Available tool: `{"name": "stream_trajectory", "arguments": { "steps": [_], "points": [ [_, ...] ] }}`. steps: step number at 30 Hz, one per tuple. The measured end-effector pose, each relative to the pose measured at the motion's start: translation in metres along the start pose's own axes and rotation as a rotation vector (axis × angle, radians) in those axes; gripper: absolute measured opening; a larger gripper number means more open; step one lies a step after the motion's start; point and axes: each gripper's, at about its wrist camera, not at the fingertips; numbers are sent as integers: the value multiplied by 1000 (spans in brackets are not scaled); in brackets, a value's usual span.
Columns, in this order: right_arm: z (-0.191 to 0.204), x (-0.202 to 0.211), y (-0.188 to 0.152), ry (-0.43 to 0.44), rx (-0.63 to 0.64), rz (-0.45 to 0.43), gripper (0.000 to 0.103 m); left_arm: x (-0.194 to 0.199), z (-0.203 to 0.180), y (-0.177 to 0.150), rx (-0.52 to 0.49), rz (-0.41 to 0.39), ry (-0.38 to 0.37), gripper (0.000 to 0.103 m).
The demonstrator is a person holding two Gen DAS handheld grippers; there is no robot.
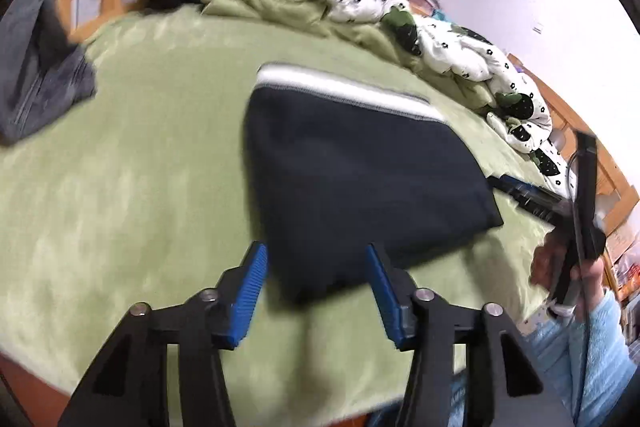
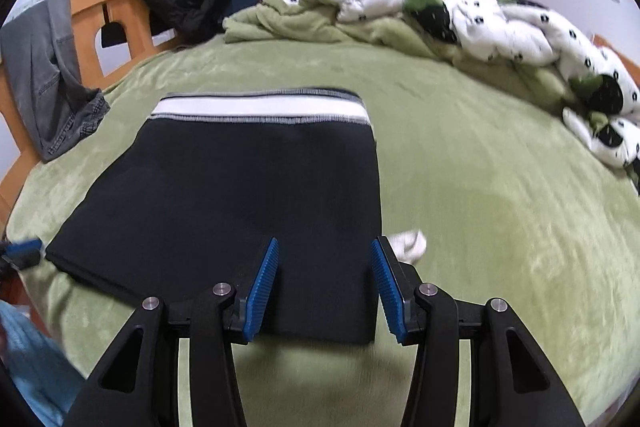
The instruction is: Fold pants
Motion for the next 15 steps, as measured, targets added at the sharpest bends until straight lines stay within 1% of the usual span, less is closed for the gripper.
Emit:
{"name": "stream_trajectory", "arguments": {
  "steps": [1,2,4,5,6,8,9,12,15],
  "points": [
    [0,-6,0,0,0,5,48,-9,-7,11,-45,8,41,50],
    [0,-16,-1,-5,3,27,48,-18,-12,16,-66,11,61,50],
    [-5,-31,-8,-49,3,61,48,-37,-16,17,-55,39,50,50],
    [-9,-35,-12,-52,-10,66,49,-52,-14,12,-29,85,53,49],
    [-14,-35,-15,-39,-35,66,50,-59,-13,7,-23,98,63,50],
    [-19,-35,-18,-22,-55,86,50,-61,-18,-9,-70,68,110,54],
    [-18,-35,-19,-22,-50,87,50,-58,-22,-13,-82,68,119,54],
    [-12,-31,-23,-38,-22,71,51,-53,-23,-9,-80,91,115,55],
    [-11,-25,-14,-24,-32,67,52,-51,-9,4,-20,90,71,56]
  ]
}}
Point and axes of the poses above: each gripper's, at about its wrist camera, not at the fingertips, and x roughly against the way its jaws point, z to its left, y to its top, and after that the axes turned 14 degrees about -x, right-handed
